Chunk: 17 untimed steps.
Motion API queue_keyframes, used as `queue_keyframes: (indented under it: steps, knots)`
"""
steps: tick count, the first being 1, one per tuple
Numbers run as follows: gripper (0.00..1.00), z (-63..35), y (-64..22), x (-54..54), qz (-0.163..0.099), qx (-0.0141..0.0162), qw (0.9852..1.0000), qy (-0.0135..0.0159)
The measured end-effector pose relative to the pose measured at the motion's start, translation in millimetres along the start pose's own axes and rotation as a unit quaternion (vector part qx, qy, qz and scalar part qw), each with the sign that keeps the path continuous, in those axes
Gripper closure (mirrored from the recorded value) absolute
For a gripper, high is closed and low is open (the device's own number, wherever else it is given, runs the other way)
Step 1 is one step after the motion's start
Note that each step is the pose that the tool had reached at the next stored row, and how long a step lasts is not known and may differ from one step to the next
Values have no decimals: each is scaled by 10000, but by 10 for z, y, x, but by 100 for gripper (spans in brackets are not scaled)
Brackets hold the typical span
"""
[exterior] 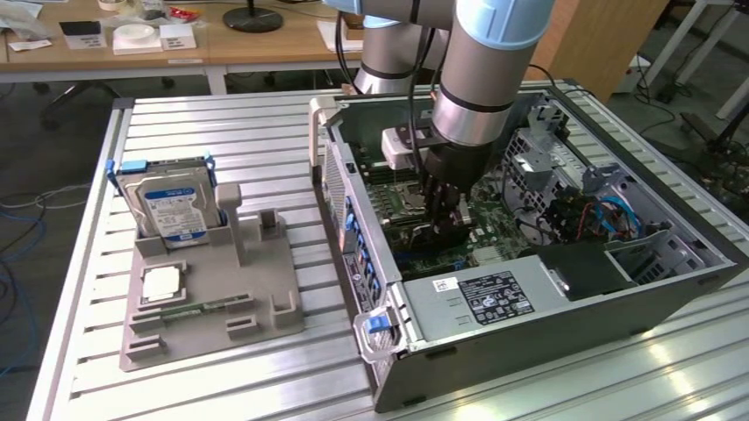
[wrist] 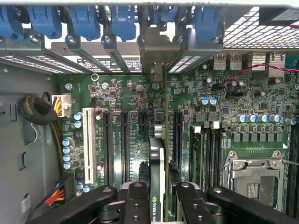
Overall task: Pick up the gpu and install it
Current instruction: 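Insert the gpu into the slot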
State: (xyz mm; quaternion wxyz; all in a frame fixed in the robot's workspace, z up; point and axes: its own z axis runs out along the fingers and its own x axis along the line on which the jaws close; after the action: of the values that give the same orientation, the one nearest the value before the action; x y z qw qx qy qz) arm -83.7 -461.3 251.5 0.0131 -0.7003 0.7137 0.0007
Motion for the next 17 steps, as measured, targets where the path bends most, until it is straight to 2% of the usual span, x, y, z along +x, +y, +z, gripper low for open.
queue_keyframes:
  steps: [7, 8, 9, 10, 17]
  knots:
    - [73, 4, 1, -1, 1, 1, 10000, -6]
    - [67, 4, 1, -1, 1, 2, 10000, -5]
    - [67, 2, 1, -1, 1, 0, 10000, -2]
    - [60, 1, 1, -1, 1, 0, 10000, -1]
    - [60, -1, 0, -3, 1, 1, 10000, -3]
